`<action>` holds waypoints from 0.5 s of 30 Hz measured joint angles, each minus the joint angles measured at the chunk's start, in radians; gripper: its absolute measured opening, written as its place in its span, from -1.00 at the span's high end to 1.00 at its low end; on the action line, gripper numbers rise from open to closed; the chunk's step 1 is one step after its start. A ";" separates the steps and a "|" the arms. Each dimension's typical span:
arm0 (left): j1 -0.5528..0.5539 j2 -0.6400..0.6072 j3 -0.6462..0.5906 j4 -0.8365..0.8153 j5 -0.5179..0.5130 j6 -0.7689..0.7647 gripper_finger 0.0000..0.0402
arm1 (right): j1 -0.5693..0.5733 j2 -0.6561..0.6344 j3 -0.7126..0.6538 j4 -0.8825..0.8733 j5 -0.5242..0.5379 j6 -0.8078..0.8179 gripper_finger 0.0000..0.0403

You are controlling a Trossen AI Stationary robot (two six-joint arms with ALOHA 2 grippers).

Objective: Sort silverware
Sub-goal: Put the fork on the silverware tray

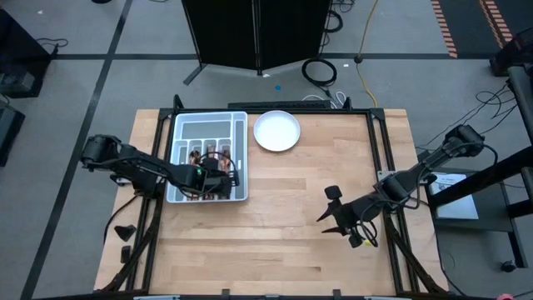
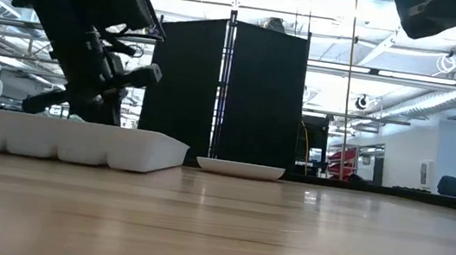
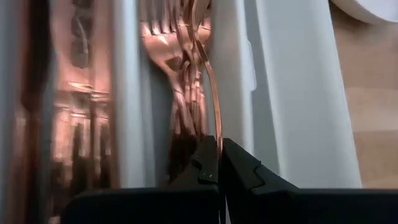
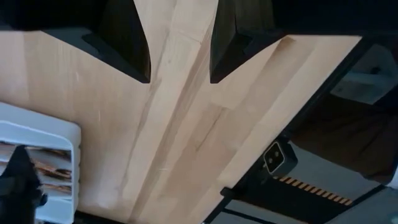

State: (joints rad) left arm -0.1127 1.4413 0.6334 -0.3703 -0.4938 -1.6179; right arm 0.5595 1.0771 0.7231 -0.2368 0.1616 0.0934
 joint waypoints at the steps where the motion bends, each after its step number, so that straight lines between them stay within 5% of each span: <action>1: 0.003 0.006 0.000 0.015 0.006 0.002 1.00 | 0.002 0.000 0.000 0.006 0.006 0.000 0.23; 8: 0.034 0.010 0.000 0.011 0.036 0.002 0.91 | 0.006 0.000 0.000 0.008 0.020 -0.001 0.23; 15: 0.069 0.001 0.000 0.017 0.078 0.068 0.55 | 0.006 0.000 0.000 0.008 0.020 0.022 0.23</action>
State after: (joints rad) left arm -0.0432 1.4420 0.6334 -0.3537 -0.4159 -1.5495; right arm 0.5659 1.0771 0.7231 -0.2291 0.1818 0.1151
